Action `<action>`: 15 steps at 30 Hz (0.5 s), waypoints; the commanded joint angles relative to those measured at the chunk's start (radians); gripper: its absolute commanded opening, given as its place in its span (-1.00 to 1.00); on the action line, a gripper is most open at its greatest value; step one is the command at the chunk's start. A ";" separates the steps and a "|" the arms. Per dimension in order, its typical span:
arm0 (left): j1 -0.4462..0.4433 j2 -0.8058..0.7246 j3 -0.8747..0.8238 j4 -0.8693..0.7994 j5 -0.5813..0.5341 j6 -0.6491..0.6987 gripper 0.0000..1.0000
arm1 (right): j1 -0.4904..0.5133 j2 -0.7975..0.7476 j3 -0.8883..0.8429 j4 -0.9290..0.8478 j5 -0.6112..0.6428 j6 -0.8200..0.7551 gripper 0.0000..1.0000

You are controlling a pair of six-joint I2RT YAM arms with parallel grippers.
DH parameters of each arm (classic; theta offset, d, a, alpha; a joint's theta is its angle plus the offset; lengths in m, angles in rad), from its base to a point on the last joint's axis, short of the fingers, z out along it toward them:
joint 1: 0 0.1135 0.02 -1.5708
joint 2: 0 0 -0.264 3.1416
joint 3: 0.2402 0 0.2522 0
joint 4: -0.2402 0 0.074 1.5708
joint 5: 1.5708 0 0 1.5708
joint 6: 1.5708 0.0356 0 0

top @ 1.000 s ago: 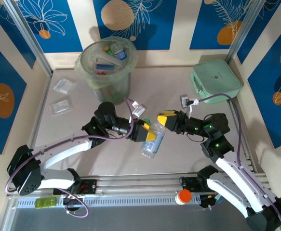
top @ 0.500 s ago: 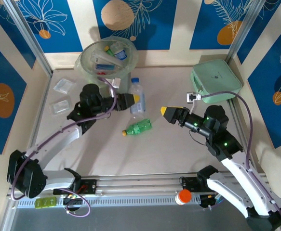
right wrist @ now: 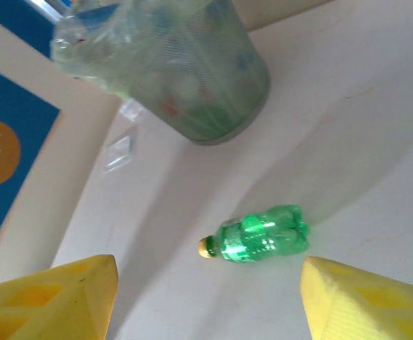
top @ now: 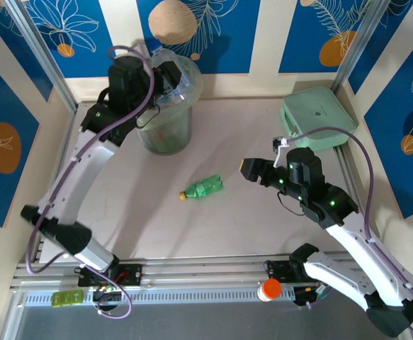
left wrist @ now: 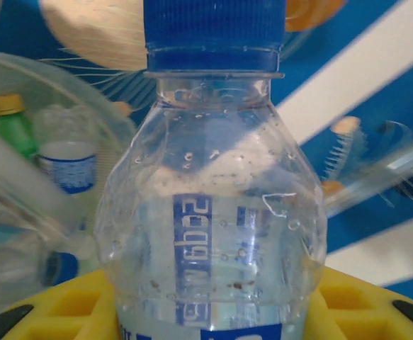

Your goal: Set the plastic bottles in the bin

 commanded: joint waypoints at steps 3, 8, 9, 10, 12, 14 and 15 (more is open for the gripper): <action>0.079 0.131 0.160 -0.191 -0.109 -0.149 -0.27 | 0.002 0.054 0.068 -0.191 0.123 0.112 0.37; 0.126 0.241 0.216 -0.164 -0.044 -0.221 -0.29 | 0.004 0.049 0.023 -0.146 0.066 0.077 0.36; 0.134 0.262 0.231 -0.167 -0.037 -0.228 -0.28 | 0.003 0.050 0.017 -0.142 0.066 0.074 0.36; 0.141 0.281 0.240 -0.169 -0.035 -0.235 -0.26 | 0.002 0.050 0.014 -0.141 0.066 0.073 0.36; 0.152 0.306 0.236 -0.151 -0.015 -0.244 -0.21 | 0.002 0.057 0.014 -0.138 0.060 0.069 0.35; 0.156 0.333 0.235 -0.125 0.009 -0.237 -0.14 | 0.005 0.062 0.017 -0.135 0.057 0.065 0.35; 0.157 0.348 0.235 -0.107 0.019 -0.233 -0.08 | 0.004 0.066 0.018 -0.130 0.053 0.060 0.35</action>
